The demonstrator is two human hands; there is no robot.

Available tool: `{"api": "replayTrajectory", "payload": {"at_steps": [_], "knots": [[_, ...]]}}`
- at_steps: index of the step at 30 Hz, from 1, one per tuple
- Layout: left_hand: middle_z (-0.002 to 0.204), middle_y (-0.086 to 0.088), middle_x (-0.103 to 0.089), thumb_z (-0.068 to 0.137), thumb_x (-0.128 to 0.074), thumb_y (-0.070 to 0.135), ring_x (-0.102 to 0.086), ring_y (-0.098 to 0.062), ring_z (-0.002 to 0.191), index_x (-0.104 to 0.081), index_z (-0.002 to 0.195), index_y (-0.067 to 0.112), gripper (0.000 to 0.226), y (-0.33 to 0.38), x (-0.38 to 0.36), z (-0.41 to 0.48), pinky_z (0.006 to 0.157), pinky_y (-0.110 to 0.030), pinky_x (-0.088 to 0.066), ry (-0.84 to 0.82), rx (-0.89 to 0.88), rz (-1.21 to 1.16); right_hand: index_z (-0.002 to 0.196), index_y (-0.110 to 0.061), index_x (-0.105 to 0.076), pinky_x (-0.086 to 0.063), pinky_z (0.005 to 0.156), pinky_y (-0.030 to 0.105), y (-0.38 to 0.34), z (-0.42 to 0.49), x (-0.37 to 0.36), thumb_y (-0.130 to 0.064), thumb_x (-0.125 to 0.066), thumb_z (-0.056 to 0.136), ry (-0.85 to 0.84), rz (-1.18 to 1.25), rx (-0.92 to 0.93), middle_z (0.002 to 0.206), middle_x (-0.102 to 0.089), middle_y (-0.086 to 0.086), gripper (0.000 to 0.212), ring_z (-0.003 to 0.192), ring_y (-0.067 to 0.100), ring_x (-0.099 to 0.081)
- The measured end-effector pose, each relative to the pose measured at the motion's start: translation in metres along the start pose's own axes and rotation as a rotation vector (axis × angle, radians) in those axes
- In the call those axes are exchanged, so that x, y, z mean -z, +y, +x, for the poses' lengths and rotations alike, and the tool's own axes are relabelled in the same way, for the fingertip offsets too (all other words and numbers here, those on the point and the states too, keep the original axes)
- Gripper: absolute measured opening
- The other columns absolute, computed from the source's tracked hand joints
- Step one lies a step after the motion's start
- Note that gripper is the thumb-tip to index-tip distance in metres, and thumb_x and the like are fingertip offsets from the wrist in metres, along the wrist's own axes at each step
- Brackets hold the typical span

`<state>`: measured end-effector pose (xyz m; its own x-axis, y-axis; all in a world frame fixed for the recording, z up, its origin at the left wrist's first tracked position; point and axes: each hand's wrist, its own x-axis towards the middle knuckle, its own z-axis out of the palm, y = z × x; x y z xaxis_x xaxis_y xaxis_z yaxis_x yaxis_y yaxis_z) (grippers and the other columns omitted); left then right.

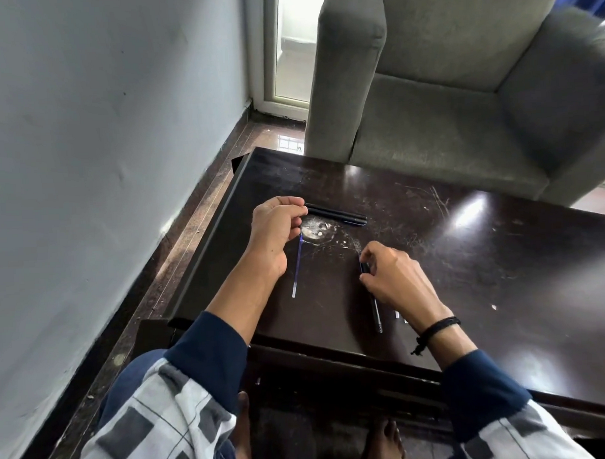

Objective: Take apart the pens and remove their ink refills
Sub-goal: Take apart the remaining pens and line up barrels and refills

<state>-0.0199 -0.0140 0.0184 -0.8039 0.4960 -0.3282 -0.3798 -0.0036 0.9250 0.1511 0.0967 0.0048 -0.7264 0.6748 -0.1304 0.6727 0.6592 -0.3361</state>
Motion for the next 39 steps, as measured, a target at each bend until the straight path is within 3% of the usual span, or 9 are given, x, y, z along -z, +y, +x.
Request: {"api": "replayTrajectory", "payload": {"at_steps": [6,9,13,21,25,28,31,35,39], "knots": [[0.090,-0.005,-0.068,0.086,-0.070,0.005,-0.059,-0.009,0.075,-0.073,0.091,0.016,0.012,-0.003,-0.003,0.000,0.062,-0.017,-0.052,-0.044,0.017,0.068,0.109,-0.031,-0.063,-0.043,0.074,0.029,-0.019,-0.001,-0.004,-0.026,-0.069,0.083,0.051,0.277,-0.079,0.086,-0.069,-0.009,0.026,0.080,0.014,-0.064],[0.090,-0.004,-0.068,0.086,-0.076,0.012,-0.059,-0.011,0.079,-0.075,0.098,0.014,0.012,-0.007,-0.007,-0.003,0.074,-0.025,-0.056,-0.137,0.086,0.172,0.105,-0.017,-0.070,-0.057,0.062,0.028,-0.027,0.002,-0.008,-0.014,-0.061,0.091,0.045,0.660,-0.155,0.076,-0.070,0.001,0.017,0.061,0.011,-0.070],[0.089,-0.005,-0.071,0.086,-0.078,0.013,-0.066,-0.014,0.082,-0.074,0.105,0.006,0.021,-0.013,-0.013,-0.010,0.084,-0.032,-0.061,-0.243,0.151,0.204,0.107,-0.011,-0.068,-0.051,0.048,0.025,-0.031,0.002,-0.012,-0.007,-0.054,0.097,0.032,0.924,-0.182,0.072,-0.066,0.005,0.018,0.051,0.011,-0.065],[0.080,-0.009,-0.073,0.087,-0.073,-0.002,-0.072,-0.012,0.072,-0.073,0.099,-0.002,0.013,-0.014,-0.012,-0.007,0.078,-0.030,-0.063,-0.220,0.127,0.125,0.116,-0.015,-0.067,-0.048,0.051,0.023,-0.029,0.005,-0.020,-0.003,-0.061,0.097,0.007,0.958,-0.069,0.096,-0.072,0.014,0.023,0.064,0.009,-0.064],[0.080,-0.009,-0.071,0.088,-0.071,-0.004,-0.071,-0.012,0.073,-0.072,0.097,-0.003,0.009,-0.013,-0.014,-0.008,0.076,-0.027,-0.063,-0.217,0.117,0.087,0.115,-0.015,-0.067,-0.048,0.054,0.023,-0.027,0.007,-0.023,-0.007,-0.058,0.101,0.035,0.941,-0.063,0.085,-0.074,0.004,0.018,0.063,0.009,-0.062],[0.082,-0.010,-0.071,0.089,-0.071,-0.004,-0.071,-0.015,0.078,-0.071,0.093,0.000,0.006,-0.014,-0.015,-0.009,0.078,-0.030,-0.063,-0.221,0.098,0.073,0.107,-0.020,-0.070,-0.047,0.059,0.025,-0.025,0.007,-0.021,-0.019,-0.058,0.103,0.081,0.739,-0.051,0.074,-0.073,-0.002,0.013,0.060,0.006,-0.060],[0.087,-0.014,-0.070,0.089,-0.070,-0.003,-0.071,-0.018,0.083,-0.071,0.093,-0.001,0.005,-0.015,-0.016,-0.010,0.078,-0.030,-0.063,-0.222,0.090,0.070,0.084,-0.019,-0.067,-0.045,0.062,0.031,-0.029,0.004,-0.019,-0.028,-0.052,0.104,0.084,0.504,-0.032,0.069,-0.067,-0.003,0.026,0.062,0.013,-0.058],[0.086,-0.014,-0.068,0.090,-0.070,-0.003,-0.069,-0.017,0.081,-0.070,0.092,-0.002,0.002,-0.014,-0.016,-0.011,0.075,-0.027,-0.063,-0.196,0.079,0.057,0.087,-0.013,-0.064,-0.041,0.061,0.035,-0.037,0.000,-0.016,-0.033,-0.046,0.105,0.121,0.376,-0.021,0.078,-0.066,0.000,0.032,0.071,0.021,-0.061],[0.084,-0.012,-0.069,0.091,-0.068,-0.004,-0.071,-0.017,0.079,-0.070,0.096,-0.004,0.005,-0.009,-0.016,-0.012,0.075,-0.028,-0.063,-0.204,0.051,0.031,0.074,-0.015,-0.056,-0.043,0.060,0.038,-0.038,0.001,-0.013,-0.037,-0.047,0.105,0.174,0.375,-0.022,0.067,-0.061,-0.001,0.038,0.061,0.021,-0.056]]}}
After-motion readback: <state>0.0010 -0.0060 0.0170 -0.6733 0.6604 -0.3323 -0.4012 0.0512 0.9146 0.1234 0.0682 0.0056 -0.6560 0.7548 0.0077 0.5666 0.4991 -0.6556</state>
